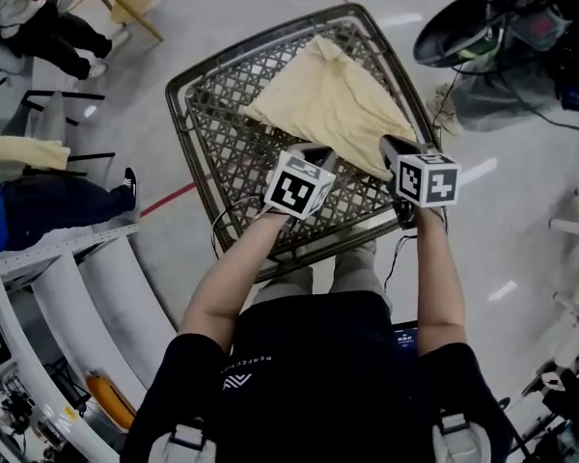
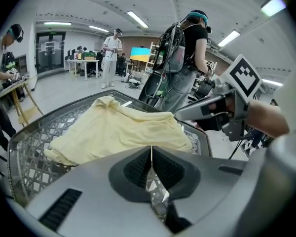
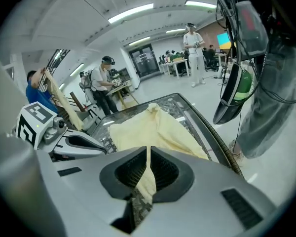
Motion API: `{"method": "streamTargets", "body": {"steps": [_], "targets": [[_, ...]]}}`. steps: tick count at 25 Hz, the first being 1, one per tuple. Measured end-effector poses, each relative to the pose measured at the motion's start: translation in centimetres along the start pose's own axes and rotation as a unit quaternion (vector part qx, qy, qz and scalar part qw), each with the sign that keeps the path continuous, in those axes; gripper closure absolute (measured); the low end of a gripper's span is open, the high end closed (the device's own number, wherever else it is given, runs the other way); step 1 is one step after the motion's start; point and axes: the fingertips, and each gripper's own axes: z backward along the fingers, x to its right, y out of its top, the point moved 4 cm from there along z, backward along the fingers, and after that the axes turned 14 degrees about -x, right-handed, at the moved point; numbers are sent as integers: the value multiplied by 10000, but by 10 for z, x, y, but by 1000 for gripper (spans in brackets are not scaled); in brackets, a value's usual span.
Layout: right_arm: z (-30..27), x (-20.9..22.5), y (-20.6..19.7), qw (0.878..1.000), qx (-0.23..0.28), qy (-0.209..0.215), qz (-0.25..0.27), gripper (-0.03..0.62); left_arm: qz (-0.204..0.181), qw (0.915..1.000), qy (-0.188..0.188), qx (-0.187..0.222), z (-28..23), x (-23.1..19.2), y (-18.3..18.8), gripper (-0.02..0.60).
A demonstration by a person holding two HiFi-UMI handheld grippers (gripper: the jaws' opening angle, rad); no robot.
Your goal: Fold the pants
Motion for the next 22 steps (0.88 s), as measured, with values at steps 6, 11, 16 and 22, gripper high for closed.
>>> {"method": "streamTargets", "body": {"steps": [6, 11, 16, 22], "targets": [[-10, 39, 8, 9985, -325, 328, 285, 548, 249, 9997, 5, -60, -29, 16, 17, 566], [-19, 53, 11, 9931, -621, 686, 722, 548, 379, 9991, -75, -154, -50, 28, 24, 566], [-23, 62, 7, 9817, -984, 1119, 1184, 548, 443, 9985, -217, -250, -65, 47, 26, 565], [-34, 58, 4, 9598, -1302, 1380, 2067, 546, 524, 9974, -367, -337, -81, 64, 28, 500]]}}
